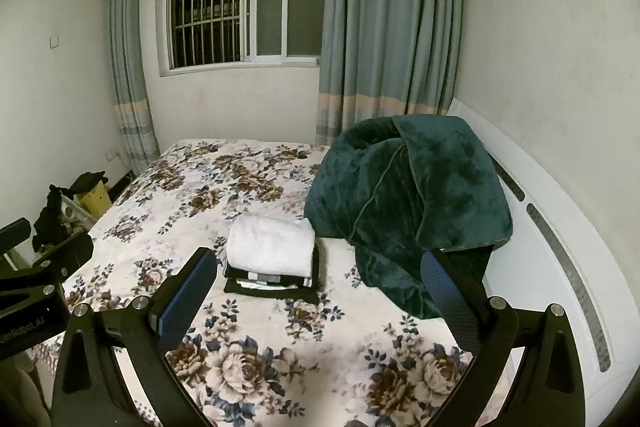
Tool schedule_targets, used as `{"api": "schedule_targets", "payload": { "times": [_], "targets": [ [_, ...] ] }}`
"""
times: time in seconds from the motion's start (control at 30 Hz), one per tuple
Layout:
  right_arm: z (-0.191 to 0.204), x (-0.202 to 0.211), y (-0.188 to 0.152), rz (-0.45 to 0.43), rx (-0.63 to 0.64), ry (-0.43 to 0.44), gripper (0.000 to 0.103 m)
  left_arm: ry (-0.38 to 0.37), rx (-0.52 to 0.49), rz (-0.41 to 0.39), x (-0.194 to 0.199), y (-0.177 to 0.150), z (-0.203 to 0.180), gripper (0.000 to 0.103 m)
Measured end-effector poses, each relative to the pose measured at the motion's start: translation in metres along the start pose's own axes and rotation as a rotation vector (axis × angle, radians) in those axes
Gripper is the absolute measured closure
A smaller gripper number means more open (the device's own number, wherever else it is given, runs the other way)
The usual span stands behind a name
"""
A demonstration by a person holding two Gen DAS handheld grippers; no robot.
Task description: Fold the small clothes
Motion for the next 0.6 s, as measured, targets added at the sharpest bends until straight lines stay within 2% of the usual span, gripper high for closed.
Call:
{"api": "schedule_targets", "payload": {
  "times": [0.6],
  "targets": [
    [0.002,0.001,0.002,-0.007,-0.001,0.001,0.000,0.013,0.007,-0.002,0.004,0.003,0.012,0.000]
  ]
}}
Point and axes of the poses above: each gripper's, at about its wrist camera, not at the fingertips, and x roughly against the way its jaws point, z to its left, y to its top, the point moved 10 cm from there along -x, roughly the way its jaws point, and after that the axes turned 9 degrees about y, right-handed, at the moved point
